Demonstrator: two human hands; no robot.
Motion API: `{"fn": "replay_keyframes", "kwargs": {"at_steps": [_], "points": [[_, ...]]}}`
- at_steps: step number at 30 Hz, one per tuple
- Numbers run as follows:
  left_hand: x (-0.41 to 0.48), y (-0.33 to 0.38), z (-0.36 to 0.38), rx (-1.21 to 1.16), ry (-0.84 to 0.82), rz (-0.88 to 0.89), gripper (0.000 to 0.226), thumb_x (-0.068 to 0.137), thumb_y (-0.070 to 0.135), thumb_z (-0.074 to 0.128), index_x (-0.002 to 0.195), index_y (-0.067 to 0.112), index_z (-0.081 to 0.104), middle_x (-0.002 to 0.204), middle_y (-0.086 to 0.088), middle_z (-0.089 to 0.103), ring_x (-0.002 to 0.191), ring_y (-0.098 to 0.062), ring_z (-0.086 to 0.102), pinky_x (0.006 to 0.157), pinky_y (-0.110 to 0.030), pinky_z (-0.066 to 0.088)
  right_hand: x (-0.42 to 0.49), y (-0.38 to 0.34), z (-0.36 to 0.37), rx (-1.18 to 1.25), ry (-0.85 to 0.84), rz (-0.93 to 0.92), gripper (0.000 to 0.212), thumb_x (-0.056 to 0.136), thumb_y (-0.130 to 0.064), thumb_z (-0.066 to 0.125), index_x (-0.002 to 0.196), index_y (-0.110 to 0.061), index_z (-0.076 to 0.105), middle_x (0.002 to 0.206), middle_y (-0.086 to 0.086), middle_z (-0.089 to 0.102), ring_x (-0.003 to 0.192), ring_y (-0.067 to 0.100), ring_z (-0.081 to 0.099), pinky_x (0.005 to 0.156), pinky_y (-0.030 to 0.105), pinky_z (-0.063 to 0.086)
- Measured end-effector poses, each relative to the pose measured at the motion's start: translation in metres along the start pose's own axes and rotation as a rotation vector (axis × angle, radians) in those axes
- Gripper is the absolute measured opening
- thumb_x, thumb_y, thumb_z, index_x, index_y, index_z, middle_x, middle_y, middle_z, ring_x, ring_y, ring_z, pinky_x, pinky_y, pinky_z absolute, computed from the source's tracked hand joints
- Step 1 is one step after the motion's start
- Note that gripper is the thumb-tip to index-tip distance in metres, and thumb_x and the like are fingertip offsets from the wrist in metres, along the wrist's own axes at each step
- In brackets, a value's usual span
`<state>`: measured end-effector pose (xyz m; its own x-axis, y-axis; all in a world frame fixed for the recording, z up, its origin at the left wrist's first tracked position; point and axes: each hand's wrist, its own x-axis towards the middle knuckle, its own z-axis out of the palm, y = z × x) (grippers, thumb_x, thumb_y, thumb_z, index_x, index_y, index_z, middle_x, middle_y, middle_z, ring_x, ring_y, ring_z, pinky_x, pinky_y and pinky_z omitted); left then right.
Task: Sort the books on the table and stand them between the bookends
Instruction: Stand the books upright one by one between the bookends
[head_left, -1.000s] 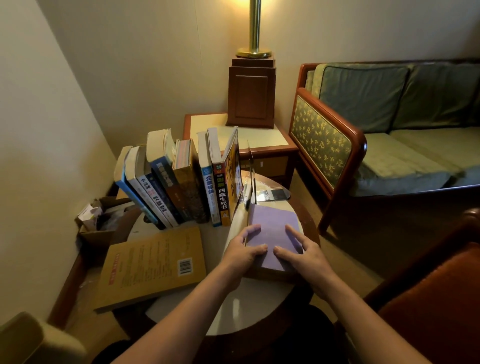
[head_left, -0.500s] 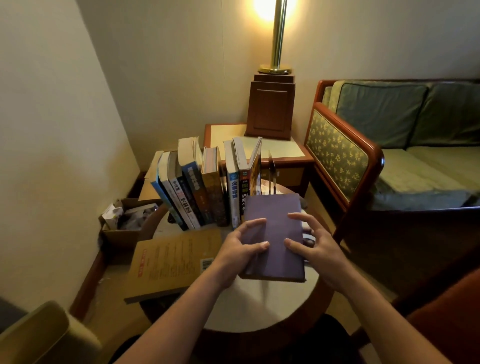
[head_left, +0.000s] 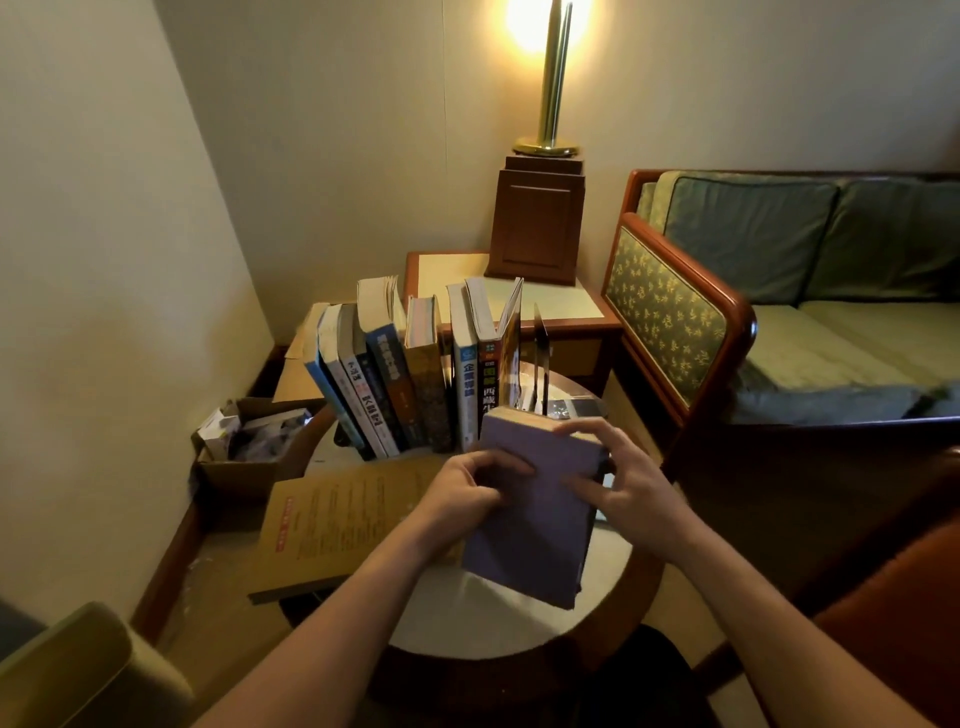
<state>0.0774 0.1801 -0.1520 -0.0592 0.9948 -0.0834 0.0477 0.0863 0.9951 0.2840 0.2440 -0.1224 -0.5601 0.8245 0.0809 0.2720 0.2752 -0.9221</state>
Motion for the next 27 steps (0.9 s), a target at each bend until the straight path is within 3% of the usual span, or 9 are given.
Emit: {"fn": "replay_keyframes", "kwargs": {"at_steps": [2, 5, 10, 14, 18, 23, 27], "points": [[0.000, -0.003, 0.001, -0.002, -0.008, 0.015, 0.036, 0.086, -0.019, 0.055, 0.106, 0.004, 0.074, 0.113, -0.001, 0.070, 0.099, 0.001, 0.067, 0.079, -0.016, 0.053, -0.002, 0.003, 0.001, -0.107, -0.014, -0.040, 0.038, 0.095, -0.007, 0.064, 0.121, -0.034, 0.061, 0.125, -0.007, 0.044, 0.111, 0.012, 0.054, 0.073, 0.031, 0.062], [0.006, -0.006, 0.005, -0.011, -0.012, 0.053, 0.033, 0.089, -0.017, 0.054, 0.103, 0.004, 0.074, 0.112, -0.002, 0.071, 0.104, -0.004, 0.067, 0.082, -0.020, 0.054, -0.005, 0.010, 0.001, -0.189, 0.030, -0.051, 0.037, 0.095, -0.008, 0.064, 0.120, -0.035, 0.061, 0.127, -0.001, 0.042, 0.115, 0.016, 0.048, 0.078, 0.030, 0.061], [0.016, -0.008, 0.017, 0.050, 0.014, 0.096, 0.038, 0.091, -0.010, 0.055, 0.093, 0.023, 0.073, 0.110, -0.003, 0.069, 0.109, -0.014, 0.063, 0.094, -0.032, 0.055, -0.013, 0.017, -0.001, -0.359, -0.017, -0.059, 0.040, 0.091, -0.008, 0.064, 0.114, -0.040, 0.060, 0.127, -0.007, 0.044, 0.120, 0.016, 0.045, 0.093, 0.032, 0.053], [0.014, -0.013, 0.020, 0.035, 0.000, 0.091, 0.039, 0.091, -0.009, 0.054, 0.093, 0.025, 0.072, 0.111, -0.002, 0.067, 0.109, -0.010, 0.061, 0.089, -0.026, 0.054, -0.011, 0.010, -0.010, -0.349, -0.128, 0.008, 0.040, 0.090, -0.014, 0.060, 0.111, -0.048, 0.064, 0.123, -0.006, 0.044, 0.113, 0.018, 0.048, 0.087, 0.041, 0.056], [0.010, -0.014, 0.021, -0.017, 0.016, 0.069, 0.025, 0.095, -0.005, 0.053, 0.094, 0.016, 0.066, 0.105, -0.001, 0.064, 0.094, 0.002, 0.061, 0.079, -0.015, 0.049, -0.002, -0.003, -0.014, -0.535, -0.228, 0.033, 0.036, 0.091, -0.027, 0.060, 0.112, -0.055, 0.059, 0.119, -0.005, 0.044, 0.108, 0.016, 0.046, 0.090, 0.042, 0.054], [0.008, -0.013, 0.024, -0.080, 0.011, 0.017, 0.025, 0.092, -0.011, 0.049, 0.091, 0.014, 0.048, 0.094, -0.005, 0.056, 0.085, -0.010, 0.056, 0.069, -0.017, 0.047, 0.011, -0.021, -0.012, -0.751, -0.369, 0.110, 0.045, 0.092, -0.037, 0.061, 0.128, -0.062, 0.049, 0.110, -0.004, 0.039, 0.099, 0.015, 0.046, 0.086, 0.033, 0.051], [0.010, -0.013, 0.023, -0.091, 0.035, -0.067, 0.026, 0.094, -0.007, 0.050, 0.097, 0.017, 0.040, 0.099, -0.007, 0.053, 0.090, -0.014, 0.051, 0.073, -0.023, 0.046, 0.018, -0.026, -0.006, -0.783, -0.383, 0.128, 0.044, 0.094, -0.040, 0.059, 0.129, -0.064, 0.047, 0.108, -0.003, 0.045, 0.096, 0.014, 0.047, 0.083, 0.031, 0.048]]}}
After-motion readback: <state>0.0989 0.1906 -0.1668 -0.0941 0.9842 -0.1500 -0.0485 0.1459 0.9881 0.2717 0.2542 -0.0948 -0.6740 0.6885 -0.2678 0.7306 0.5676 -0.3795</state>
